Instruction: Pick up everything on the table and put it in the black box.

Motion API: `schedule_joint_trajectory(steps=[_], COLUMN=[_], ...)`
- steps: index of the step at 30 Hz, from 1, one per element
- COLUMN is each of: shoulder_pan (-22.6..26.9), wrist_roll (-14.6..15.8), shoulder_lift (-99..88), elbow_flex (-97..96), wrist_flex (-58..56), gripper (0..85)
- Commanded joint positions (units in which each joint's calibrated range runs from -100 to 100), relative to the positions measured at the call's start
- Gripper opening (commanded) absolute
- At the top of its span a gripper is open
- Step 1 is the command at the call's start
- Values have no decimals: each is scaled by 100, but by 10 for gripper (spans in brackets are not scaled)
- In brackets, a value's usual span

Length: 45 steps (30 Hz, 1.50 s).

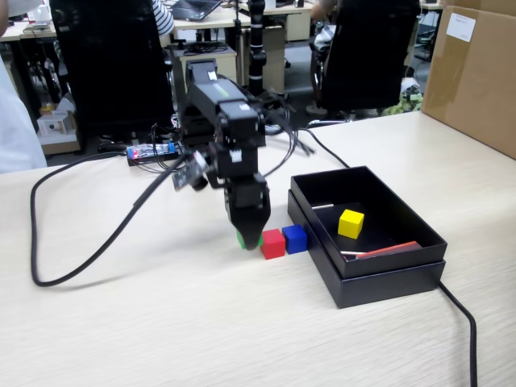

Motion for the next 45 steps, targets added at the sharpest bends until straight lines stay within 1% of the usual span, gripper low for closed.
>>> schedule_joint_trajectory(steps=[1, 3, 4, 6, 8, 11, 19, 28, 38, 40, 43, 45], shoulder_pan=[215, 444, 718, 972, 1094, 1216, 1245, 1167, 1206, 1216, 1255, 1275], wrist_roll=[-78, -78, -83, -220, -278, -278, -171, -166, -117, -117, -73, -39], shoulder_lift=[-840, -817, -427, 422, 1007, 1661, 2740, 3153, 3796, 3864, 3945, 3945], elbow_flex=[967, 1602, 2364, 3361, 3832, 3977, 3986, 3905, 3869, 3851, 3832, 3778], wrist_flex=[-9, -9, -9, -9, -9, 17, 17, -1, -9, -18, -173, -320], gripper=[93, 93, 93, 93, 93, 94, 97, 98, 102, 133, 150, 267])
